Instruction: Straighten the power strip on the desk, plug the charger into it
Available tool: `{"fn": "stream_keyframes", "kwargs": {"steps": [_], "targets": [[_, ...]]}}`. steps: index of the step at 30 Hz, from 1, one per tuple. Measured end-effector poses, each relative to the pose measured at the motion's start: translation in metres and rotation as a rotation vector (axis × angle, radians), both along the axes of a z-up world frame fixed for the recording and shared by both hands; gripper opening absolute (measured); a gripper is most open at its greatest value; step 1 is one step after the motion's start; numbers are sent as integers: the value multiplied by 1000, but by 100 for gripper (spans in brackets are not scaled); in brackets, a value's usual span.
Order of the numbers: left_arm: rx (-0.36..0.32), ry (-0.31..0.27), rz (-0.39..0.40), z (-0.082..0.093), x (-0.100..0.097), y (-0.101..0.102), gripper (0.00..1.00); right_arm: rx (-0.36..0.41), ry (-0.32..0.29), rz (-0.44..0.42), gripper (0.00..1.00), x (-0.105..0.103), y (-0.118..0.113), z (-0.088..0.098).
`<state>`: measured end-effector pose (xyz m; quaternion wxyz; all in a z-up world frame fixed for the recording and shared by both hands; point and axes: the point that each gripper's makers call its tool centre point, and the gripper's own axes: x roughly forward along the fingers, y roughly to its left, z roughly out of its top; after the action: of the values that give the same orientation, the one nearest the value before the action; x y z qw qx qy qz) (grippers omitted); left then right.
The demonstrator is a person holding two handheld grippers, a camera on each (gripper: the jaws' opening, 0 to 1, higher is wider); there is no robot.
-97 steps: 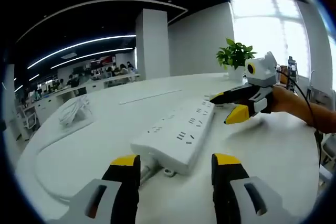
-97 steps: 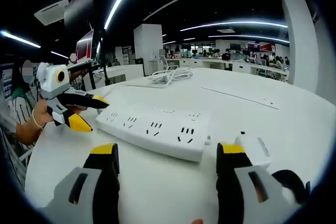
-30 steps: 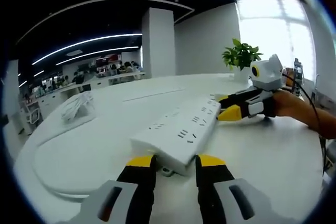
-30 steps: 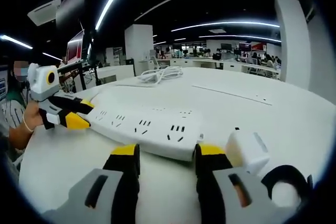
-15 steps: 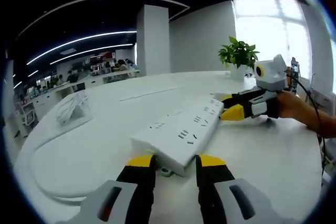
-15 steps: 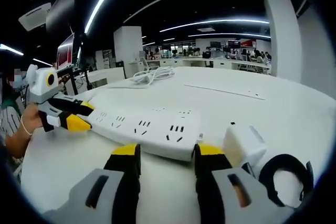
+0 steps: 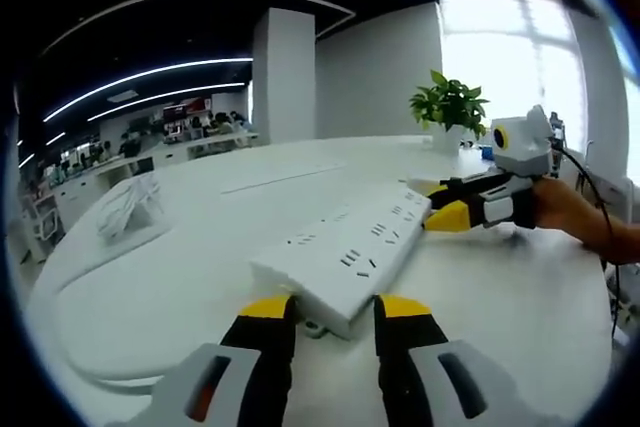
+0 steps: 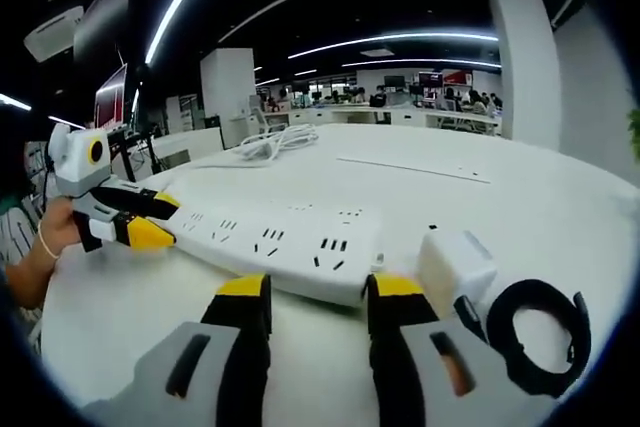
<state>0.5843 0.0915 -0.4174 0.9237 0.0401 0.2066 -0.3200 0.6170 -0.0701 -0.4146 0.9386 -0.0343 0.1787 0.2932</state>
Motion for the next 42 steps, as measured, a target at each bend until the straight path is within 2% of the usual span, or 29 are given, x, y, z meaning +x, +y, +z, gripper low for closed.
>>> {"fn": "stream_keyframes", "kwargs": {"steps": [12,30,34,35,36,39,42], "targets": [[9,6,-26,1,5,-2,31,2,12,-57,35,-4,-4,1],[-7,13,-49,1,12,-3,32,-11,12,-87,32,-6,-8,2],[-75,18,-34,3,12,-3,33,-53,-37,-14,35,-4,-6,2],[-90,17,-29,3,12,-2,33,-48,-33,-27,38,-4,-7,1],[-85,23,-23,3,12,-1,33,-63,-48,-17,40,-3,-7,2],[-18,-23,-1,2,12,5,35,-128,-98,10,42,1,-8,4],[77,-59,27,-1,14,14,44,-145,-119,32,44,2,-8,5]]}}
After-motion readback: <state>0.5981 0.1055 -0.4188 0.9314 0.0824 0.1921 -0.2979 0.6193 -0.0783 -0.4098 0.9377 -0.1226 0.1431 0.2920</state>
